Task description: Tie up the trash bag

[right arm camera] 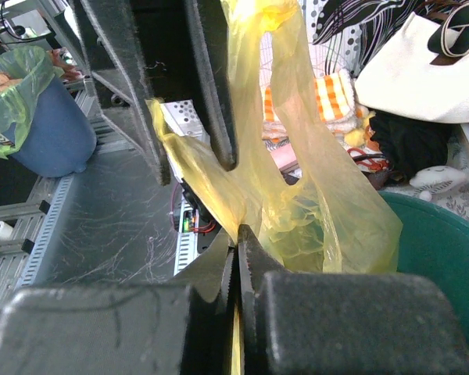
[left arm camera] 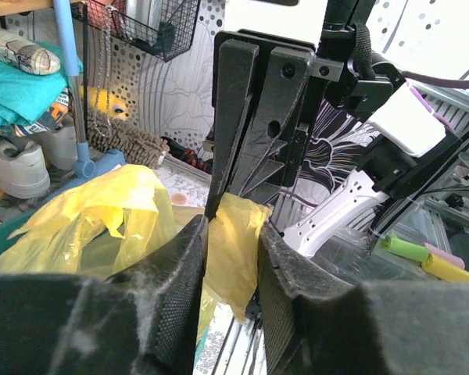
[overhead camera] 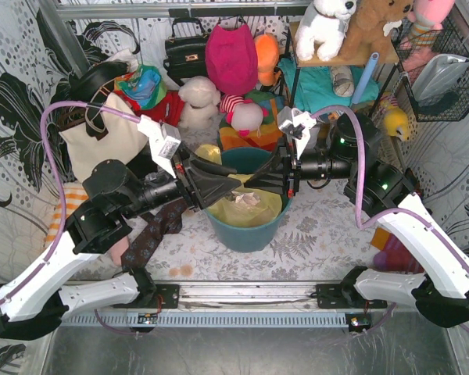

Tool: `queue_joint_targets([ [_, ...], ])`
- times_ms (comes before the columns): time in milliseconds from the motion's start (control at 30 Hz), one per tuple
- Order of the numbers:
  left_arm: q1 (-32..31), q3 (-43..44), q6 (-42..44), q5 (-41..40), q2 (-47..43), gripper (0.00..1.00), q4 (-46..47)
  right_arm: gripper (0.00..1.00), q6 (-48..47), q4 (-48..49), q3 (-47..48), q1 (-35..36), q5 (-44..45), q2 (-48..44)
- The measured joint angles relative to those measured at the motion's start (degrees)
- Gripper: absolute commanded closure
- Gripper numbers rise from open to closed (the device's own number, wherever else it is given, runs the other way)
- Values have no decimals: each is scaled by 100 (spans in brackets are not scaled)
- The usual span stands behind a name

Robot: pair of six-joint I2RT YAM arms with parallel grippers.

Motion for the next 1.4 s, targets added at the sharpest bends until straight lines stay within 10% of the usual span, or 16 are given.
queue_joint_targets([
  [133,0,0,9,50,20,99,4,97,0,0,0,0,0,-2],
  [200,0,-4,26,87,26,100,13,63,0,0,0,-2,0,-2],
  [300,0,-39,37,138,31,100,31,48,79,-66,98,0,7,11],
  [1400,0,-955,33,1204,-330,100,1060,30,-850,-2155,4811,433,-166,2723],
])
